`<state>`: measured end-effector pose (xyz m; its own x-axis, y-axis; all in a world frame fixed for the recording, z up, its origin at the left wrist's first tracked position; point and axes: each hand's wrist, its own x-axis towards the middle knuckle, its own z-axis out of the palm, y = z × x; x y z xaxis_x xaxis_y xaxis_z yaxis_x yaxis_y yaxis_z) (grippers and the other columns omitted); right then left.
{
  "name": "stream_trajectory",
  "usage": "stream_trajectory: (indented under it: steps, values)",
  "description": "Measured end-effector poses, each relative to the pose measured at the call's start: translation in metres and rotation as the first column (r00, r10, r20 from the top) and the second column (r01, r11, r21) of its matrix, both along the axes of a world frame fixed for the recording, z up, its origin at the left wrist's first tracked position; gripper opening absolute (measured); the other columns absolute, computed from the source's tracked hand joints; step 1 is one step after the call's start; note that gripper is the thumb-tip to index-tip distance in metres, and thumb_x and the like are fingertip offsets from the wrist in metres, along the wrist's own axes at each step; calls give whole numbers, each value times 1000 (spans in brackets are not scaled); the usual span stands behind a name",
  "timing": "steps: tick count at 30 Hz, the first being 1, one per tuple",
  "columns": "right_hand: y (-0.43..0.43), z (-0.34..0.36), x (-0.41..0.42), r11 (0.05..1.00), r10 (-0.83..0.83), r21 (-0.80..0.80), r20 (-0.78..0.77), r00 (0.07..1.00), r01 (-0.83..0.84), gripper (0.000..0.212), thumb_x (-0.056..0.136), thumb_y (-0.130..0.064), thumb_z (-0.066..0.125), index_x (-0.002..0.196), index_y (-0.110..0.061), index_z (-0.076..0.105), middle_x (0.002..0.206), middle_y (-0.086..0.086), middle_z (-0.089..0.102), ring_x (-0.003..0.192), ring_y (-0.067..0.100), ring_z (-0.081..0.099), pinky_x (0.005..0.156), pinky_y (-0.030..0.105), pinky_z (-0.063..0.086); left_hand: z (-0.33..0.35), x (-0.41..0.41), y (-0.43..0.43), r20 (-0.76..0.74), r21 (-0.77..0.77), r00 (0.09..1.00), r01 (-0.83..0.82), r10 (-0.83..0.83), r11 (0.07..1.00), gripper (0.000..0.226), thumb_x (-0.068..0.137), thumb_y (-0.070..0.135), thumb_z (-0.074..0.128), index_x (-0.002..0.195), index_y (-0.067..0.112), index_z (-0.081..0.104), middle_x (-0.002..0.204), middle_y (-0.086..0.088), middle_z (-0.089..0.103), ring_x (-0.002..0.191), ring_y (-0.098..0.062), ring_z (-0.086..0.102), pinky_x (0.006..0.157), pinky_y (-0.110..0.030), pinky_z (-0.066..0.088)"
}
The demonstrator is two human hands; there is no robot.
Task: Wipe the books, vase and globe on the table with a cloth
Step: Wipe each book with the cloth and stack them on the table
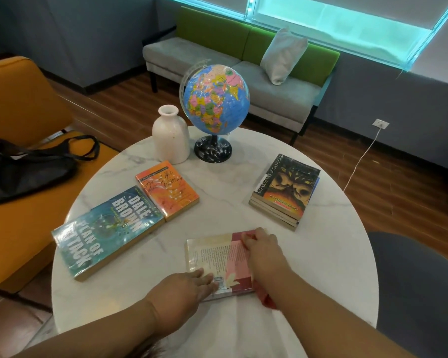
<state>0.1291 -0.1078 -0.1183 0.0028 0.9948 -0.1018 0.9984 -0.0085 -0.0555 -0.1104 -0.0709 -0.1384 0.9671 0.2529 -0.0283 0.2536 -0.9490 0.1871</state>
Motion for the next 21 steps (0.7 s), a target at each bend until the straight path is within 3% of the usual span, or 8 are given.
stream_trajectory:
  steps: [2,4,7,10,12,15,19,21]
  values:
    - [10,3,-29,993,50,-103,-98,994,-60,47,89,-24,58,135,-24,46,132,3,40,115,24,41,92,36,44,2,0,1,23,11,1000,7,-7,1000,53,54,34,82,107,33,73,107,15,72,94,-7,70,72,-15,55]
    - [18,12,-53,958,165,-229,-45,985,-171,60,89,-17,60,144,-18,36,135,8,35,117,34,39,96,40,44,3,1,1,32,-3,999,11,-11,1000,42,69,29,60,109,33,71,106,15,71,91,-6,70,68,-15,55]
    - [23,9,-57,909,338,-210,-132,932,-360,48,96,-21,56,142,-27,43,134,2,37,114,28,38,99,38,42,6,1,0,-16,-6,1000,-8,8,1000,50,70,26,40,110,35,68,104,15,71,87,-5,69,57,-15,52]
    - [17,1,-31,956,264,-86,-177,948,-282,28,89,-32,66,116,-35,62,119,-4,52,104,21,55,89,37,50,9,-1,2,-37,31,999,-19,20,999,50,70,30,36,104,34,73,104,17,72,90,-5,71,66,-13,54]
    - [8,-7,1,997,66,-22,-91,994,-69,21,83,-52,63,94,-34,62,104,0,59,85,20,66,70,40,57,17,2,0,-25,30,999,-32,33,999,49,72,30,39,107,34,73,107,16,72,95,-6,70,75,-14,53]
    - [-9,-7,21,990,-144,-12,-127,981,144,16,86,-52,53,98,-41,56,108,3,55,88,24,64,83,41,55,15,3,2,-70,-24,997,-35,33,999,48,80,20,56,127,26,62,129,4,63,117,-15,61,91,-26,52]
    - [-42,5,2,999,6,-38,-172,985,-13,19,95,-36,54,113,-33,60,115,-6,51,102,15,54,86,25,47,15,4,1,-75,-73,997,-25,20,997,61,43,29,87,103,31,74,103,12,73,90,-9,72,66,-18,58]
    - [-61,2,0,986,66,-136,-241,968,-101,24,98,-31,51,120,-36,60,114,-11,49,105,11,49,99,23,42,19,4,2,-110,-78,994,-36,28,996,65,36,32,90,98,34,75,100,15,73,87,-5,71,63,-15,56]
